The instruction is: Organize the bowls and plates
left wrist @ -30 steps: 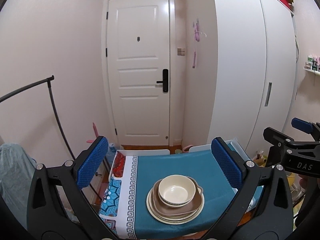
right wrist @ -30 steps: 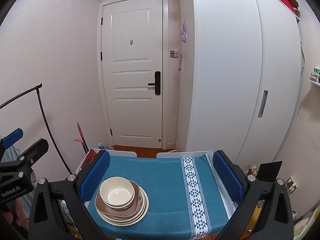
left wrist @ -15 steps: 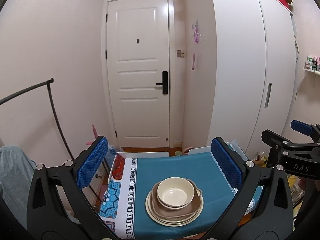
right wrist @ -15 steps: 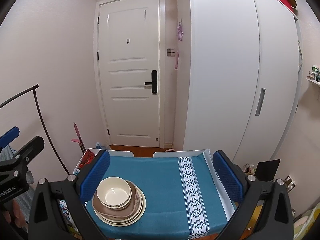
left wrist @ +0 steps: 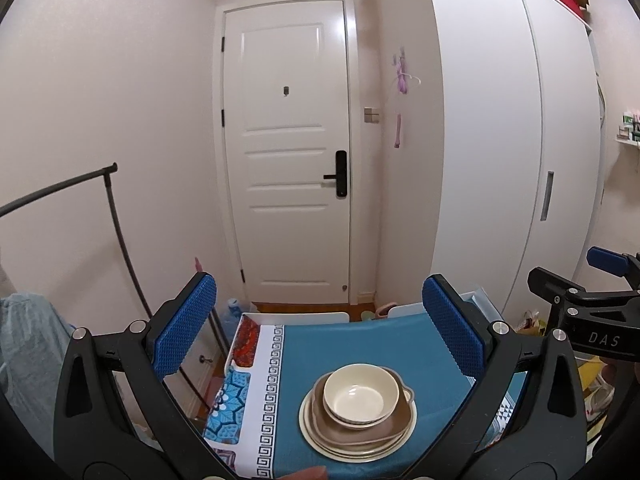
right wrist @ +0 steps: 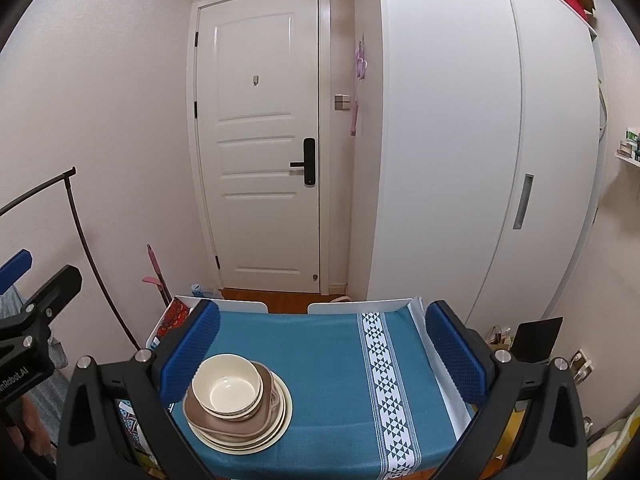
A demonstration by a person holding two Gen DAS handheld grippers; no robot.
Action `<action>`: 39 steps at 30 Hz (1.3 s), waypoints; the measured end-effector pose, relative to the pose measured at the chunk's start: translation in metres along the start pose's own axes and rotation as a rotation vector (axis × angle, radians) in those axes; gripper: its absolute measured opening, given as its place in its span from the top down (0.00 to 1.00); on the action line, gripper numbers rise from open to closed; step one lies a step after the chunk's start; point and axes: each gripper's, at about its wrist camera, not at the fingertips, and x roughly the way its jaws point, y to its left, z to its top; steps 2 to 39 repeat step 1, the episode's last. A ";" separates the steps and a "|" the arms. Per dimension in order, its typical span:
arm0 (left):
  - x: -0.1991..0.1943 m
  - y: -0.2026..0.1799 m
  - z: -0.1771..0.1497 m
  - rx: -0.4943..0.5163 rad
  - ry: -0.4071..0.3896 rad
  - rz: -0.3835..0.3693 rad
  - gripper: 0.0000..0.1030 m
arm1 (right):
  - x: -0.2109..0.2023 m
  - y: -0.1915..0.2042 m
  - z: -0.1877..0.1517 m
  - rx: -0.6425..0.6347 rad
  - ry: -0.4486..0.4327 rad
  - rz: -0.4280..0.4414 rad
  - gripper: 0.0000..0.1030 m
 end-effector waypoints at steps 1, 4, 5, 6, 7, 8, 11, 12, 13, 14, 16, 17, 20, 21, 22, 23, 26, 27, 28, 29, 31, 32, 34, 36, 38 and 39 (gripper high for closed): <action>0.001 0.001 0.000 0.001 0.002 -0.004 0.00 | 0.002 0.001 0.000 0.001 0.002 -0.001 0.01; 0.001 0.001 0.000 0.001 0.002 -0.004 0.00 | 0.002 0.001 0.000 0.001 0.002 -0.001 0.01; 0.001 0.001 0.000 0.001 0.002 -0.004 0.00 | 0.002 0.001 0.000 0.001 0.002 -0.001 0.01; 0.001 0.001 0.000 0.001 0.002 -0.004 0.00 | 0.002 0.001 0.000 0.001 0.002 -0.001 0.01; 0.001 0.001 0.000 0.001 0.002 -0.004 0.00 | 0.002 0.001 0.000 0.001 0.002 -0.001 0.01; 0.001 0.001 0.000 0.001 0.002 -0.004 0.00 | 0.002 0.001 0.000 0.001 0.002 -0.001 0.01; 0.001 0.001 0.000 0.001 0.002 -0.004 0.00 | 0.002 0.001 0.000 0.001 0.002 -0.001 0.01; 0.001 0.001 0.000 0.001 0.002 -0.004 0.00 | 0.002 0.001 0.000 0.001 0.002 -0.001 0.01; 0.001 0.001 0.000 0.001 0.002 -0.004 0.00 | 0.002 0.001 0.000 0.001 0.002 -0.001 0.01; 0.001 0.001 0.000 0.001 0.002 -0.004 0.00 | 0.002 0.001 0.000 0.001 0.002 -0.001 0.01; 0.001 0.001 0.000 0.001 0.002 -0.004 0.00 | 0.002 0.001 0.000 0.001 0.002 -0.001 0.01; 0.001 0.001 0.000 0.001 0.002 -0.004 0.00 | 0.002 0.001 0.000 0.001 0.002 -0.001 0.01; 0.001 0.001 0.000 0.001 0.002 -0.004 0.00 | 0.002 0.001 0.000 0.001 0.002 -0.001 0.01; 0.001 0.001 0.000 0.001 0.002 -0.004 0.00 | 0.002 0.001 0.000 0.001 0.002 -0.001 0.01; 0.001 0.001 0.000 0.001 0.002 -0.004 0.00 | 0.002 0.001 0.000 0.001 0.002 -0.001 0.01; 0.001 0.001 0.000 0.001 0.002 -0.004 0.00 | 0.002 0.001 0.000 0.001 0.002 -0.001 0.01; 0.001 0.001 0.000 0.001 0.002 -0.004 0.00 | 0.002 0.001 0.000 0.001 0.002 -0.001 0.01; 0.001 0.001 0.000 0.001 0.002 -0.004 0.00 | 0.002 0.001 0.000 0.001 0.002 -0.001 0.01; 0.001 0.001 0.000 0.001 0.002 -0.004 0.00 | 0.002 0.001 0.000 0.001 0.002 -0.001 0.01; 0.001 0.001 0.000 0.001 0.002 -0.004 0.00 | 0.002 0.001 0.000 0.001 0.002 -0.001 0.01; 0.001 0.001 0.000 0.001 0.002 -0.004 0.00 | 0.002 0.001 0.000 0.001 0.002 -0.001 0.01; 0.001 0.001 0.000 0.001 0.002 -0.004 0.00 | 0.002 0.001 0.000 0.001 0.002 -0.001 0.01; 0.001 0.001 0.000 0.001 0.002 -0.004 0.00 | 0.002 0.001 0.000 0.001 0.002 -0.001 0.01; 0.001 0.001 0.000 0.001 0.002 -0.004 0.00 | 0.002 0.001 0.000 0.001 0.002 -0.001 0.01; 0.001 0.001 0.000 0.001 0.002 -0.004 0.00 | 0.002 0.001 0.000 0.001 0.002 -0.001 0.01; 0.001 0.001 0.000 0.001 0.002 -0.004 0.00 | 0.002 0.001 0.000 0.001 0.002 -0.001 0.01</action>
